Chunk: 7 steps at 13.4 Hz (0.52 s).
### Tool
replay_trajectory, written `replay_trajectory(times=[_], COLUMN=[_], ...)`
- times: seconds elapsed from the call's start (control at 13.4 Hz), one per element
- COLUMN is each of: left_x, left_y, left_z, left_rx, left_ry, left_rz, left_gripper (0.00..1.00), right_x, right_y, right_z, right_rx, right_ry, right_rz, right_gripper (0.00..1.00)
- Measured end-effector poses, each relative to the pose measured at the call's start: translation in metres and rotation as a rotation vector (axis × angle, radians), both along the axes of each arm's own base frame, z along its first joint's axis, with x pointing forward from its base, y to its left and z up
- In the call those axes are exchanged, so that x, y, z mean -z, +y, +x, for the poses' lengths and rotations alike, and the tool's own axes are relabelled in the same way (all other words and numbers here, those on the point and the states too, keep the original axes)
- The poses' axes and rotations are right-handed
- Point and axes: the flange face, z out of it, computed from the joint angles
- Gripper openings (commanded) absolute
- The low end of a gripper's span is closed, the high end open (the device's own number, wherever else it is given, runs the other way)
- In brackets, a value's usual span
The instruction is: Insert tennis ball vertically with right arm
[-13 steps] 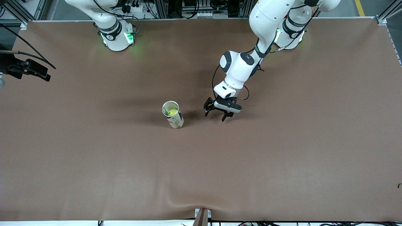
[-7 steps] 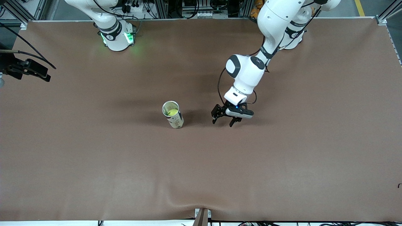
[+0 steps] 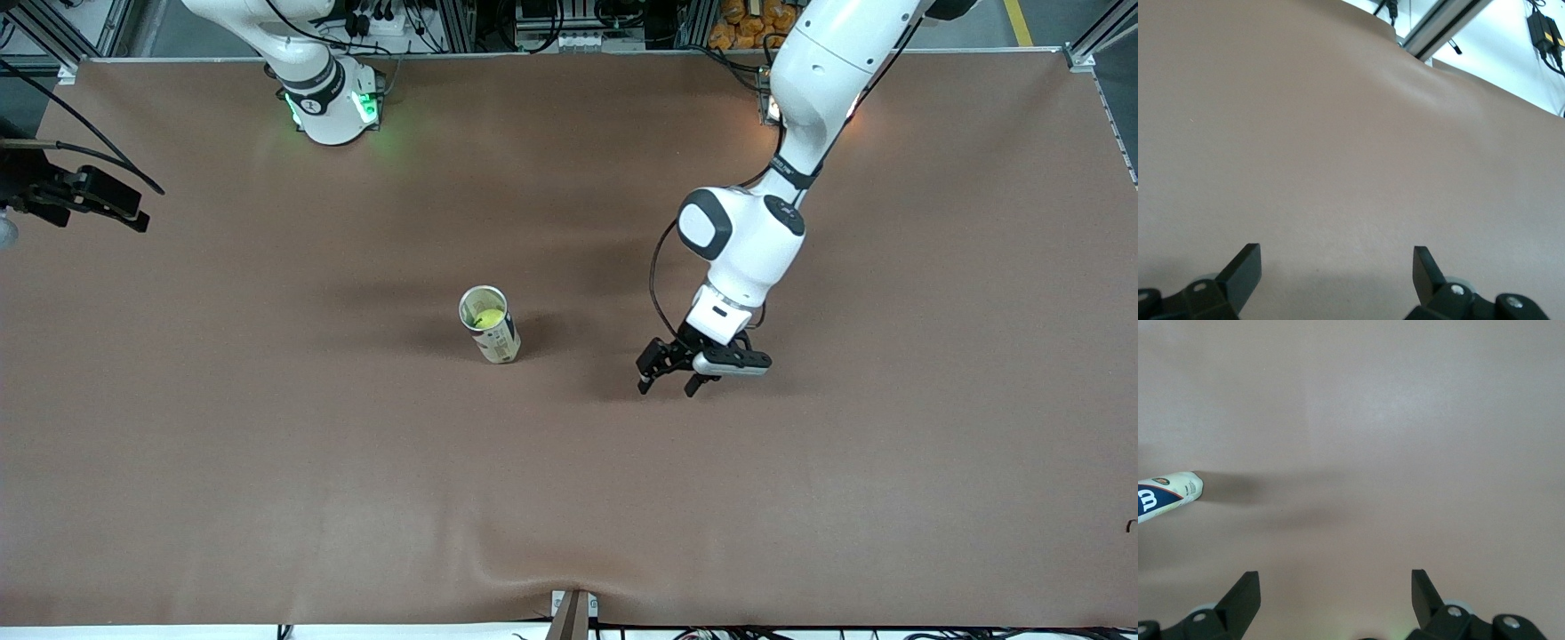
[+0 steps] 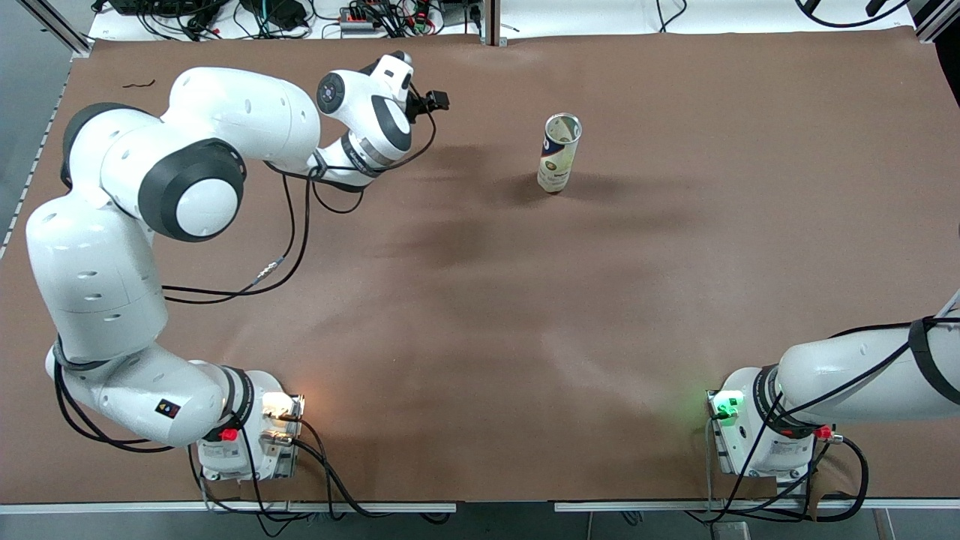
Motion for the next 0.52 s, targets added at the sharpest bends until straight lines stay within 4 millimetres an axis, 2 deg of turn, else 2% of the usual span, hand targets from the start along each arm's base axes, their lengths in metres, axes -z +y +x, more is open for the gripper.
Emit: replay_trajectory(times=[0.22, 0.52], left_x=[0.007, 0.031], left_y=[0.009, 0.042], left_z=[0.004, 0.018], left_rx=[-0.016, -0.066], left_ry=[0.007, 0.025], left_rz=[0.011, 0.052], left_gripper=[1.0, 1.0], right_x=[0.0, 0.0], right_y=[-0.006, -0.007], right_z=[0.0, 0.0], right_rx=[0.01, 0.012], right_ry=[-0.001, -0.001], right_rz=[0.0, 0.0], right_gripper=[1.0, 1.0])
